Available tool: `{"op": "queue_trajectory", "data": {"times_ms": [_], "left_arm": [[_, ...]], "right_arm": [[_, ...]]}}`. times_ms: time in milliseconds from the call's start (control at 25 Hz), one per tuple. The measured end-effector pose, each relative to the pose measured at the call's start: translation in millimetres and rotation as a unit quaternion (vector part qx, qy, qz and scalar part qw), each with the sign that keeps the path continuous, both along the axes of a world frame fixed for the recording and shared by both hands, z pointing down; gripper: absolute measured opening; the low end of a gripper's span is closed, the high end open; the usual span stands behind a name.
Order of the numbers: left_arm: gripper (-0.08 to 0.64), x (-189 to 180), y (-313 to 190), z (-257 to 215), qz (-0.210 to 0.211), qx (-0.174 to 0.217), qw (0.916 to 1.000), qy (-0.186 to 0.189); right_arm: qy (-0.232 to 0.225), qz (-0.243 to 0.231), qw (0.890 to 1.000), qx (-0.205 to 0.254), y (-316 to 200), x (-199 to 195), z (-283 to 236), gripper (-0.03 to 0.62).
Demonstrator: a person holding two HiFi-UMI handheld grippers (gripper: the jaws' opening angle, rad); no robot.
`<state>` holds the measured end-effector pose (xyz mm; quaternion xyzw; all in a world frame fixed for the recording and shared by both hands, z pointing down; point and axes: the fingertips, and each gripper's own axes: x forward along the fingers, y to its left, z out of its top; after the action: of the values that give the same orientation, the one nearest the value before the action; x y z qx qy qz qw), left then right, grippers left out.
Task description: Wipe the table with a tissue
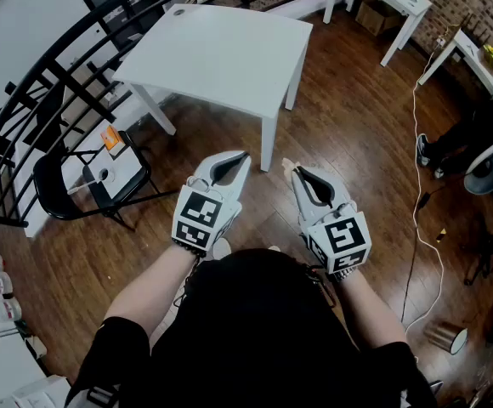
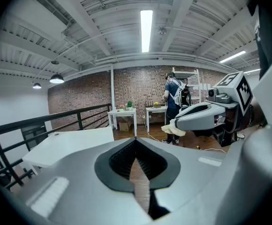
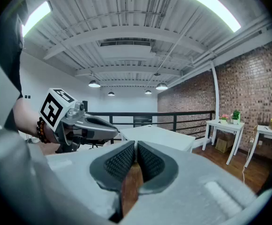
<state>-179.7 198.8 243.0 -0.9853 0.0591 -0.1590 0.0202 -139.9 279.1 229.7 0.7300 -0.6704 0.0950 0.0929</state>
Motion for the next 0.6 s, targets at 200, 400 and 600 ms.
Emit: {"op": "queue_trajectory", "data": {"times_ms": [200, 400, 600], "left_arm": [[0.011, 24.1, -7.4, -3.3, -0.005, -0.012, 0.9999, -0.010], [0.011, 27.3, -7.6, -1.7, -0.017, -0.022, 0.9995, -0.015], [0.011, 26.4, -10.9, 3.5, -0.020, -0.028, 0.9992, -0.019]], "right_arm": [[0.006, -0.008, 1.000, -0.003, -10.6, 21.8, -1.7, 0.008], [-0.001, -0.017, 1.000, -0.004, -13.7, 27.8, 0.2, 0.008], [-0.007, -0.019, 1.000, -0.008, -19.3, 30.5, 4.1, 0.008]]}}
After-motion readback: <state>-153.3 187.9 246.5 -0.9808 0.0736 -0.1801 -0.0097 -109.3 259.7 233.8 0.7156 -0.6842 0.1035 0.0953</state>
